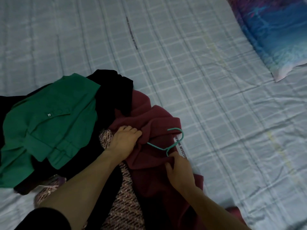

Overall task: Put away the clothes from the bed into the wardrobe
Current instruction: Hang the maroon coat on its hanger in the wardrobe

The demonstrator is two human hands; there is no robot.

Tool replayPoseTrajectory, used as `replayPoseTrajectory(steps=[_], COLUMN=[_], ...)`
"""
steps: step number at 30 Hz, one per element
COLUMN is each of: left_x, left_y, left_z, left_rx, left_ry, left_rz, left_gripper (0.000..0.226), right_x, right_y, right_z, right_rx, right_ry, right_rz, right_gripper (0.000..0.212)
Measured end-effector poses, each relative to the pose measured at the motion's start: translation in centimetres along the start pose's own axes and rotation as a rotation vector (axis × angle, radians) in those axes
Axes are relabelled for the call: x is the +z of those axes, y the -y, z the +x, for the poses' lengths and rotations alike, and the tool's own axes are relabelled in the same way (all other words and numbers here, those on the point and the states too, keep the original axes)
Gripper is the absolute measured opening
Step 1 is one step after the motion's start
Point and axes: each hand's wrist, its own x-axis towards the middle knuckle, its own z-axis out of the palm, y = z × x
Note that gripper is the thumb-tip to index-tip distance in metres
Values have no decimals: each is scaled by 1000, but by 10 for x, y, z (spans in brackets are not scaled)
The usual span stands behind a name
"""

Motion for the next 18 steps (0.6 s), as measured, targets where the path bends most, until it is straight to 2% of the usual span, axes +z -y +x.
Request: replayPoseTrajectory(steps=[5, 7, 11, 18], left_x=[-30, -52, -110, -222], left_y=[-6, -14, -42, -101], left_z=[0, 2, 5, -20], left_rx=[17, 22, 17, 20], left_ry=[-128, -212, -350, -505], left_rz=[-23, -11, 30, 36], left_gripper=[34, 28, 31, 26], right_x=[-35, -57, -116, -203], right_y=[8, 11, 20, 41], right_z=[-5, -7, -10, -59], right_rx=[-11, -24, -94, -228], right_ry=[-171, -264, -435, -553], right_rz=[96, 127, 145, 153], right_gripper=[11, 15, 21, 11])
